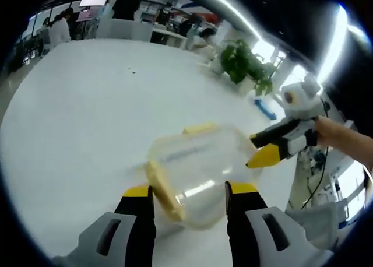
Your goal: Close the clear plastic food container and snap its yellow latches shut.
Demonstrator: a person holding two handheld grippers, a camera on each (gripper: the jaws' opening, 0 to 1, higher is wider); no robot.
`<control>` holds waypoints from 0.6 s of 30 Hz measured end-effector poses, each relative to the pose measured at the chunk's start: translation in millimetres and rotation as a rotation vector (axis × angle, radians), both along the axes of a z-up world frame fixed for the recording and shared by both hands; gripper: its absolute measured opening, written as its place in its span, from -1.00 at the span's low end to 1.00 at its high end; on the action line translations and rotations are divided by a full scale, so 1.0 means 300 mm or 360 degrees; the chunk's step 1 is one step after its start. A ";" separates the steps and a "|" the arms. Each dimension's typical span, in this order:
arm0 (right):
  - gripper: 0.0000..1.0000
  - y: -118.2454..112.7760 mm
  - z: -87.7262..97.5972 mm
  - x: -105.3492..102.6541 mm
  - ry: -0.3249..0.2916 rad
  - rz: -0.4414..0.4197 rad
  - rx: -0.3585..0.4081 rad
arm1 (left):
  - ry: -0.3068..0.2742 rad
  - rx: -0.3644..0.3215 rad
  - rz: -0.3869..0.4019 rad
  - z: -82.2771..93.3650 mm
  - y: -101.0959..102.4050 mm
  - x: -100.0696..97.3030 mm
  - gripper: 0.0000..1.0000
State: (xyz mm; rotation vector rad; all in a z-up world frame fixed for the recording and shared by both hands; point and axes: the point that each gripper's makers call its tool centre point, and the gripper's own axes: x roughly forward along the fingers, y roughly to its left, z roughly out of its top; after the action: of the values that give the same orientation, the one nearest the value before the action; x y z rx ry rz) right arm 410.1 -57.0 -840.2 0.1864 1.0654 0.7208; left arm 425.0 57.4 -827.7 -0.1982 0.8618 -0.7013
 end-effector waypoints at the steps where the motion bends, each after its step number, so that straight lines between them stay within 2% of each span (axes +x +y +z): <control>1: -0.12 0.002 0.002 0.002 -0.0013 -0.0009 0.0009 | -0.0002 -0.0007 0.0003 0.000 -0.003 0.000 -0.08; 8: -0.11 0.018 0.013 0.022 0.0004 -0.0005 0.0018 | 0.0039 -0.0027 -0.0013 -0.003 -0.010 0.007 -0.10; 10: -0.10 0.024 0.019 0.026 -0.0016 0.0001 0.0025 | 0.0085 -0.0067 0.0002 0.005 -0.011 0.003 -0.15; 11: -0.10 0.028 0.017 0.027 -0.0001 -0.0027 0.0024 | 0.0051 -0.0043 -0.0018 0.022 0.004 0.003 -0.15; 12: -0.09 0.025 0.020 0.025 -0.0014 -0.0026 0.0016 | 0.0069 -0.0038 -0.0001 0.031 0.010 -0.001 -0.15; 13: -0.09 0.029 0.018 0.032 -0.0023 -0.0037 0.0016 | 0.0041 -0.0031 0.0014 0.020 -0.008 0.011 -0.15; 18: -0.08 0.028 0.029 0.030 -0.0040 -0.0048 0.0027 | 0.0034 -0.0035 0.0040 0.003 -0.015 0.013 -0.13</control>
State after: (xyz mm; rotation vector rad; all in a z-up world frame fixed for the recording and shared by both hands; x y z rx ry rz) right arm 419.0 -48.6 -831.5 0.2071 1.0306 0.7039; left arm 429.0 52.8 -826.9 -0.2364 0.8710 -0.6866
